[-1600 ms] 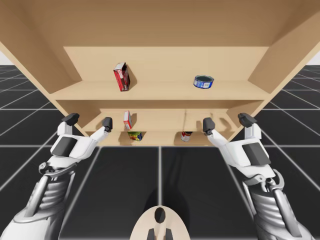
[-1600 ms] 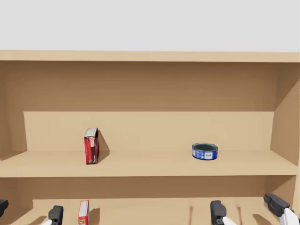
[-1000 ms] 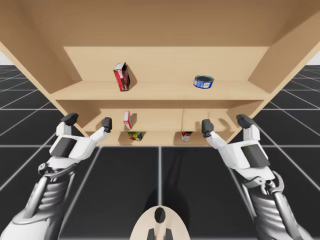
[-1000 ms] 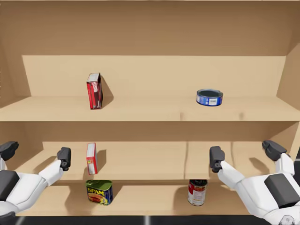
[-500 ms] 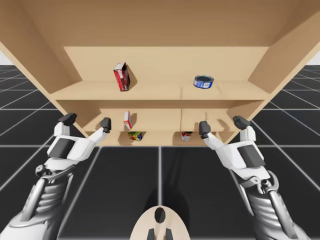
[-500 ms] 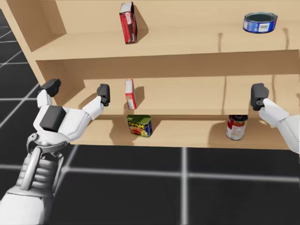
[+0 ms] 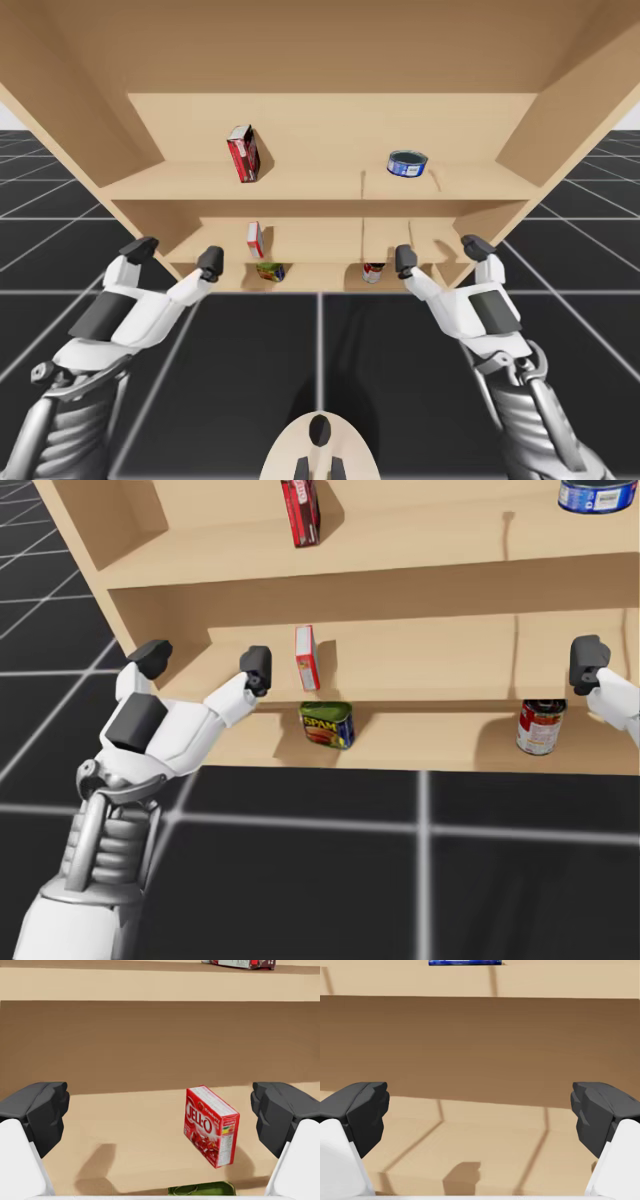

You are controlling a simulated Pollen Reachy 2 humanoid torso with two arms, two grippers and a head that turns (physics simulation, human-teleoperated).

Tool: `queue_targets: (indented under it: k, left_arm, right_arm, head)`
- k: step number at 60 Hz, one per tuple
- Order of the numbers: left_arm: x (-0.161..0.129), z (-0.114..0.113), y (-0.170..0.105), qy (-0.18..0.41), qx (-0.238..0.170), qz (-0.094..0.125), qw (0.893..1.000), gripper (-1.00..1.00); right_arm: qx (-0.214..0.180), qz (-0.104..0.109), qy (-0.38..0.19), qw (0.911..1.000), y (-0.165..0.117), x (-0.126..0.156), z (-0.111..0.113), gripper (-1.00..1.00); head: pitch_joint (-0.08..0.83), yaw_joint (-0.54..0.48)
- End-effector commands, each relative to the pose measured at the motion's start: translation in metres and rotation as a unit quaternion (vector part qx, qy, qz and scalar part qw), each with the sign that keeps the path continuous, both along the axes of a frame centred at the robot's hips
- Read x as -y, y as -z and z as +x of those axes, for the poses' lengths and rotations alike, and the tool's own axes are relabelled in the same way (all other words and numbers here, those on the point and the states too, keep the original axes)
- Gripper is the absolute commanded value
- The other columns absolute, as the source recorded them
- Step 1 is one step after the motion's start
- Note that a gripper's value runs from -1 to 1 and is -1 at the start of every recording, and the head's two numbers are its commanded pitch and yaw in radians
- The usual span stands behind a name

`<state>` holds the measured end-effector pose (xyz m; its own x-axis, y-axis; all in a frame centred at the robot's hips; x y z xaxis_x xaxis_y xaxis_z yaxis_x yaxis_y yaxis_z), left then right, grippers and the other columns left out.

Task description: Look through the shelves, find the meat can, and take it.

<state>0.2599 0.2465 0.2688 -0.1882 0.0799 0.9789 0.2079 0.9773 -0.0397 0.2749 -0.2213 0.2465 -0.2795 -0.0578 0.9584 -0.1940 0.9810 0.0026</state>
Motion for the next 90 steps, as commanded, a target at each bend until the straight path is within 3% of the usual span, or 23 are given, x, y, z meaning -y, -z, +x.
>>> queue_targets:
  k: [1, 8, 19, 27, 41, 60, 90]
  left_arm:
    - [0.008, -0.026, -0.002, 0.039, -0.022, -0.024, 0.999, -1.00]
    - [0.014, -0.045, 0.010, 0.056, -0.058, -0.017, 0.997, -1.00]
    - [0.023, -0.044, 0.045, 0.072, -0.108, -0.012, 0.991, -1.00]
    - [0.031, -0.026, 0.074, 0.080, -0.135, -0.011, 0.988, -1.00]
    - [0.047, 0.010, 0.099, 0.077, -0.166, -0.008, 0.983, -1.00]
    - [0.074, 0.060, 0.114, 0.059, -0.190, 0.001, 0.980, -1.00]
    - [0.105, 0.115, 0.130, 0.037, -0.230, -0.004, 0.972, -1.00]
  right_arm:
    - [-0.005, 0.007, 0.001, 1.0000, 0.003, -0.003, 0.001, -1.00]
    - [-0.004, 0.009, 0.001, 0.9999, 0.003, -0.002, 0.002, -1.00]
    - [-0.004, 0.010, 0.001, 0.9999, 0.003, -0.002, 0.002, -1.00]
    - [-0.002, 0.010, 0.002, 0.9999, 0.003, -0.001, 0.003, -1.00]
    - [0.004, 0.009, 0.004, 0.9999, 0.001, 0.001, 0.002, -1.00]
    - [0.012, 0.009, 0.007, 0.9999, -0.002, 0.004, -0.001, -1.00]
    - [0.018, 0.013, 0.008, 0.9997, -0.005, 0.007, -0.004, -1.00]
  head:
    - [0.589, 0.22]
    - [0.587, 0.23]
    - [0.588, 0.23]
    - [0.587, 0.23]
    - [0.585, 0.23]
    - [0.585, 0.22]
    - [0.592, 0.21]
